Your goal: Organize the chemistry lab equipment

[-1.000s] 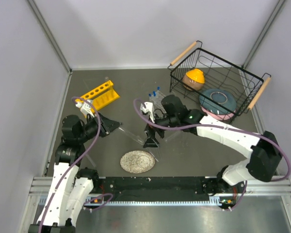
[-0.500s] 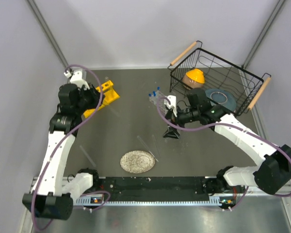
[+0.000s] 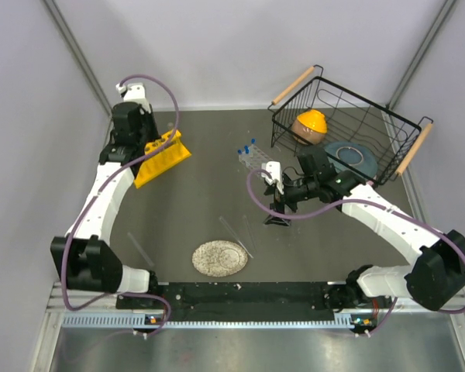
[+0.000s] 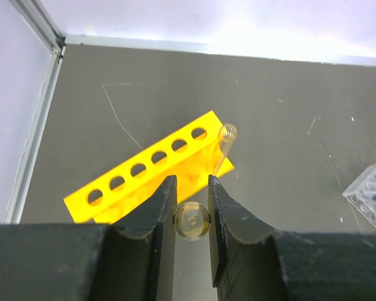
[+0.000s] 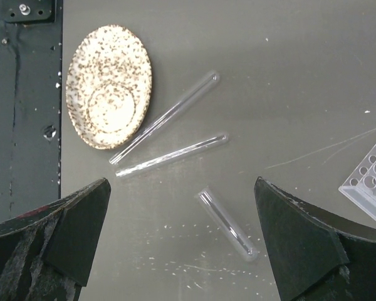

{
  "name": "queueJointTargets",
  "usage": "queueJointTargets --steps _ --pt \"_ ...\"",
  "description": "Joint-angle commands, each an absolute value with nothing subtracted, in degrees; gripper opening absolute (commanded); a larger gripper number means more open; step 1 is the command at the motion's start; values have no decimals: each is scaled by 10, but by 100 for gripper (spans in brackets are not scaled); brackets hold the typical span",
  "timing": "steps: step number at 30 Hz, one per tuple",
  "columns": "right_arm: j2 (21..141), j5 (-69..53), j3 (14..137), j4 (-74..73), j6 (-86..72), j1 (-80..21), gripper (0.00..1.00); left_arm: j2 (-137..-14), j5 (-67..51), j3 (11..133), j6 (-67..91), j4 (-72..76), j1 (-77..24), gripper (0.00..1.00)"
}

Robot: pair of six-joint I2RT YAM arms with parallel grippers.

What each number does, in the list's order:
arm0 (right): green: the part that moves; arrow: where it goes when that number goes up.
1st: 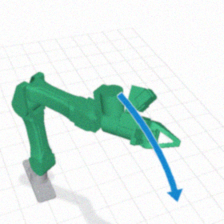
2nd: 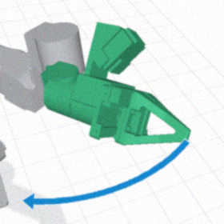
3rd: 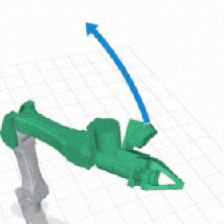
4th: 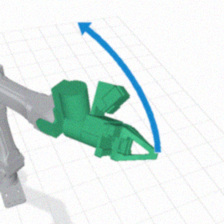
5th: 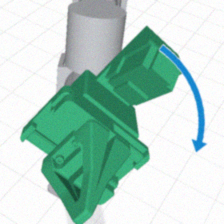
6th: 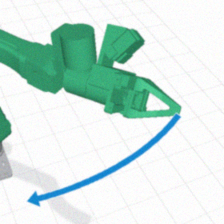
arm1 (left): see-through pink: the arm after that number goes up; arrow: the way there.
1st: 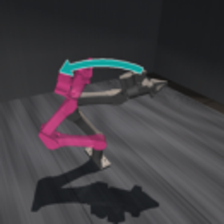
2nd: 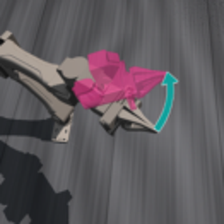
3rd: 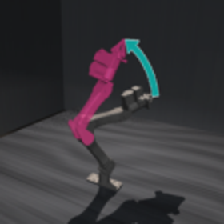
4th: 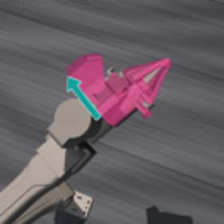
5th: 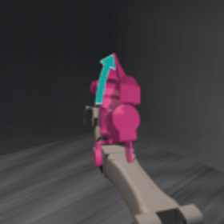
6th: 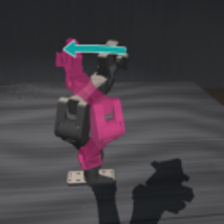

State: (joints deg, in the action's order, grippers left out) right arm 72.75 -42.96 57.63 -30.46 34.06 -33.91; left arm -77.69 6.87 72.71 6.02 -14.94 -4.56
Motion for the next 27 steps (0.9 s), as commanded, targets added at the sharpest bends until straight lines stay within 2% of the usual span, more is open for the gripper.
queueJointTargets --steps 1,10,27 --pt "716 -422 574 -299 371 -345 99 -823 92 785 41 -84 -46 0" --pt "723 -394 570 -301 386 -363 99 -903 84 856 45 -103 -46 0" --pt "736 -385 571 -309 398 -367 99 -946 69 847 44 -105 -46 0"
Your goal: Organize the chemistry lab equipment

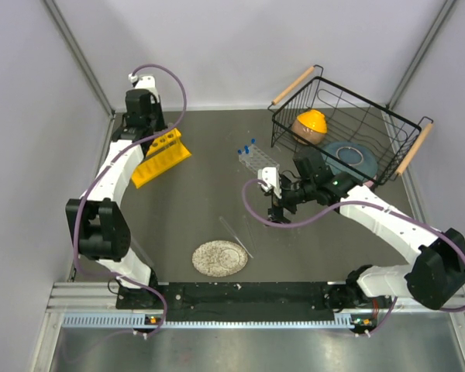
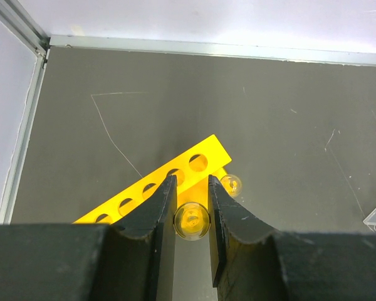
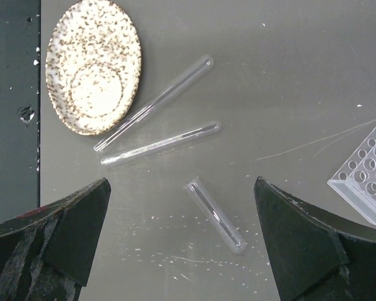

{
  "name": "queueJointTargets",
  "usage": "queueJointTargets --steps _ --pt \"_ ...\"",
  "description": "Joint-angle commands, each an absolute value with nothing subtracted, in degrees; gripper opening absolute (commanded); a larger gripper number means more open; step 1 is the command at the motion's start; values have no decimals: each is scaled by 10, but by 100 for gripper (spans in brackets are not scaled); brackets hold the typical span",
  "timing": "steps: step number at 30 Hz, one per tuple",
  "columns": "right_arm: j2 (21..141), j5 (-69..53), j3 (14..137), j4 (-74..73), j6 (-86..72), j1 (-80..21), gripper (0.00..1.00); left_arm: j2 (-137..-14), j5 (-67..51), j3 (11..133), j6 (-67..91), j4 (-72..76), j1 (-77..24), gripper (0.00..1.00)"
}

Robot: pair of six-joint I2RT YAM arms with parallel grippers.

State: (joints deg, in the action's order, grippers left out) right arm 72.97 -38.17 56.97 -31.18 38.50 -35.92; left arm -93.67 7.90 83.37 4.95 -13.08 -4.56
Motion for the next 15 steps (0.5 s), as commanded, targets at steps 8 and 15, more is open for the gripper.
queueJointTargets --steps 8,15 --pt "741 -383 572 -316 403 -367 99 -964 64 842 43 -100 -46 0" --pt "746 -379 572 -317 410 -367 99 -985 55 821 37 -85 -46 2"
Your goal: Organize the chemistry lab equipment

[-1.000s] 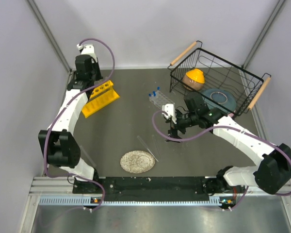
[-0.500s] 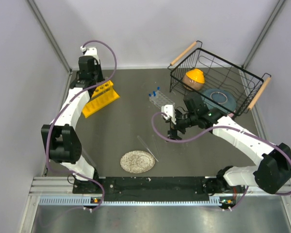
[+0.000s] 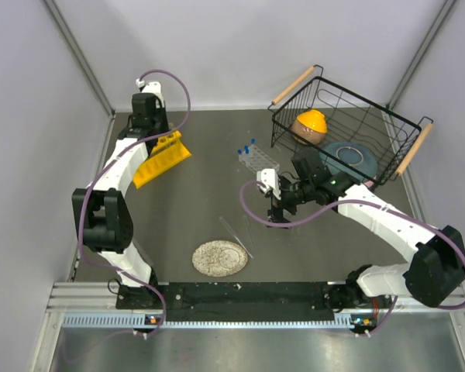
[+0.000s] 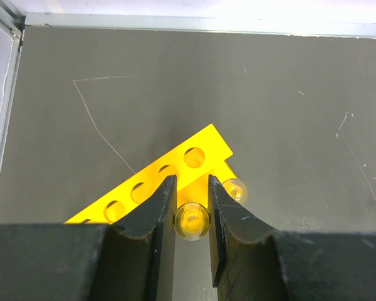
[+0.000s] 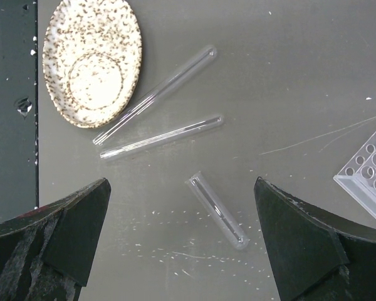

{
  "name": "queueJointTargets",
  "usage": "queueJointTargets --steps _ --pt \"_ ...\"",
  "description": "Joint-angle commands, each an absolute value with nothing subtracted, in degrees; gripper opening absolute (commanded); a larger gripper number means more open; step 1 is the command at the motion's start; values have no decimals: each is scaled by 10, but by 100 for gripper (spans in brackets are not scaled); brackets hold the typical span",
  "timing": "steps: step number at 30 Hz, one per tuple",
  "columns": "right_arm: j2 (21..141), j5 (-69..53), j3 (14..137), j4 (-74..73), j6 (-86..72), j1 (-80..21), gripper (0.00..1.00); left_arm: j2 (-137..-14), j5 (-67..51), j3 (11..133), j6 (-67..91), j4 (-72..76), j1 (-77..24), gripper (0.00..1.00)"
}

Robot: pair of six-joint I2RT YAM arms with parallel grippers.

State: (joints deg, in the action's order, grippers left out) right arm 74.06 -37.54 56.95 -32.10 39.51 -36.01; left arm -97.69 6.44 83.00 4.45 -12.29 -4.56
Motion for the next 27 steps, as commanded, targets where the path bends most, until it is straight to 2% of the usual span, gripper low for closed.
queueJointTargets --steps 1,2,5,6,9,12,20,27 --pt "747 -378 572 -318 410 -368 99 -988 60 820 40 -87 -46 3" --pt "748 -377 572 -319 410 -368 99 -990 62 819 45 -86 -46 4" --pt "752 -375 572 -320 412 -367 99 -994 64 819 55 -85 -46 16" --pt "754 -374 572 -320 414 -367 99 -994 63 820 57 -86 -46 23" --pt "759 -370 572 -322 417 -368 99 -988 64 820 63 -89 -46 37" --pt "762 -367 572 -323 419 -368 99 -977 67 820 65 -96 -46 46" --pt "769 -366 568 -324 431 -368 99 -902 69 817 68 -115 -46 63" --pt "763 -377 560 -327 445 -363 99 -796 78 786 72 -131 -46 69"
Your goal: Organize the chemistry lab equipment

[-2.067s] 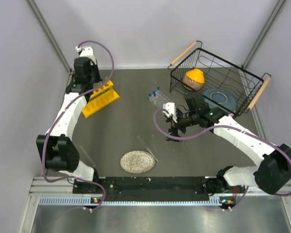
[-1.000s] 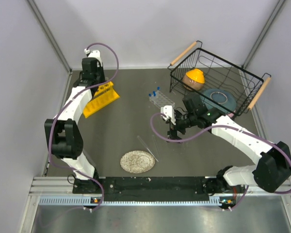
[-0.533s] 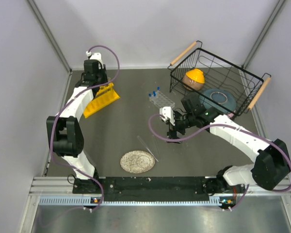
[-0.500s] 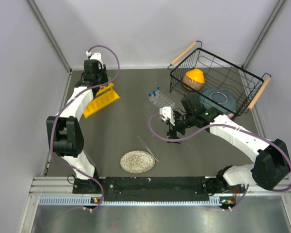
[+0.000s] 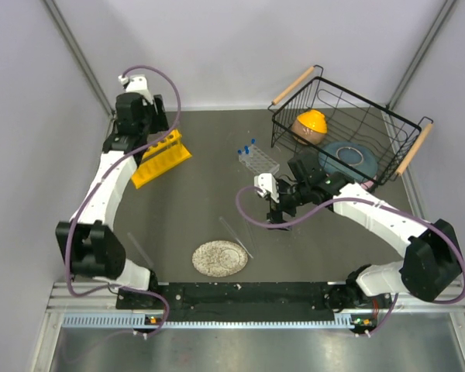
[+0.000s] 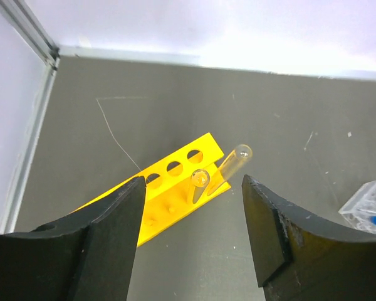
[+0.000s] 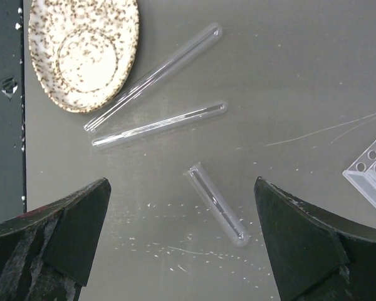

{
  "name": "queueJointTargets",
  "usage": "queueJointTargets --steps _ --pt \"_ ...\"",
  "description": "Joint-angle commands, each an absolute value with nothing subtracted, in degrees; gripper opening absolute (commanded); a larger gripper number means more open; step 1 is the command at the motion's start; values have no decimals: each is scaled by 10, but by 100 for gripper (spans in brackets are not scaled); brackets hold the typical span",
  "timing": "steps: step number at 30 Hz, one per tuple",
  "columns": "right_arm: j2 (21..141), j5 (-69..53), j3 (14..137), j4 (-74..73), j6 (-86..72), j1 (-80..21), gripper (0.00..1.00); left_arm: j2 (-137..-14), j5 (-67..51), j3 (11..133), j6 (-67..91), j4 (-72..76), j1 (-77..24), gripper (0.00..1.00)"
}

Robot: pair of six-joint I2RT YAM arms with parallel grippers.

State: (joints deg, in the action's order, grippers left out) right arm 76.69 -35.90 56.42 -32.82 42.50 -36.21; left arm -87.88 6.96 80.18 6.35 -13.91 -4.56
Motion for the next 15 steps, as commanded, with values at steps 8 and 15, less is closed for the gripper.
queueJointTargets --steps 8,15 --pt "754 -423 556 -324 437 -328 99 -598 72 658 102 -128 -45 79" --pt "748 -458 556 -271 337 -295 99 -396 3 470 170 -97 -45 99"
